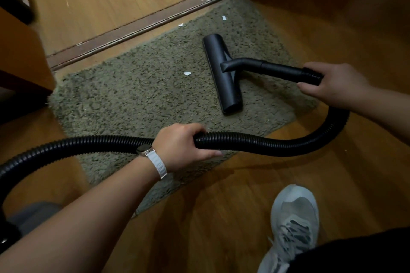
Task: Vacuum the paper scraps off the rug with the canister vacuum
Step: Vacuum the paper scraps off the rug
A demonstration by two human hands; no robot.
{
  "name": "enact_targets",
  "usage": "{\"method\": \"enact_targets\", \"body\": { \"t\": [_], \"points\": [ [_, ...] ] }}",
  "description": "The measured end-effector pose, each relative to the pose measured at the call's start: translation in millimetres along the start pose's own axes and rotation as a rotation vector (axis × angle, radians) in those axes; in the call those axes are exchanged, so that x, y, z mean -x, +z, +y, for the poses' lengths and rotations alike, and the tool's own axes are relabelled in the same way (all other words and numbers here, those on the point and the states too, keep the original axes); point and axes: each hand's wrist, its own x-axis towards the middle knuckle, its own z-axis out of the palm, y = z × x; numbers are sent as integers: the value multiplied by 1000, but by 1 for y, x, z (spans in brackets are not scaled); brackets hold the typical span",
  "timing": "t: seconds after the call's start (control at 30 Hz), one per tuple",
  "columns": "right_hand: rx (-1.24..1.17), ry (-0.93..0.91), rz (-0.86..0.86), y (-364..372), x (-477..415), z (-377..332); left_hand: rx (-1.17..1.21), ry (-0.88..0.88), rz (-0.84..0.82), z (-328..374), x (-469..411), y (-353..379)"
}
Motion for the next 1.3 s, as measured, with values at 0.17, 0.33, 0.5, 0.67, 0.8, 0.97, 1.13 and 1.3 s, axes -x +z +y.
{"method": "enact_targets", "body": {
  "t": [0.17, 0.33, 0.5, 0.67, 0.8, 0.97, 1.13, 1.3],
  "points": [
    [-13, -62, -14, 4, -12, -25, -9, -15, 5, -16, 9, -7],
    [-52, -94, -15, 10, -25, -47, -13, -41, 12, -31, 19, -13],
    [-17, -122, -36, 12, -37, -70, -18, -67, 42, -41, 28, -19],
    [48, -149, -38, 17, -40, -89, -36, -96, 37, -49, 41, -23],
    [65, -183, -70, 21, -34, -103, -68, -107, 32, -52, 49, -24],
    [133, -246, -99, 22, -24, -109, -112, -94, 32, -48, 53, -26],
    [33, -160, -61, 16, -19, -87, -126, -84, 46, -44, 52, -25],
    [-38, -75, -6, 3, -18, -64, -79, -95, 72, -37, 45, -26]
  ]
}}
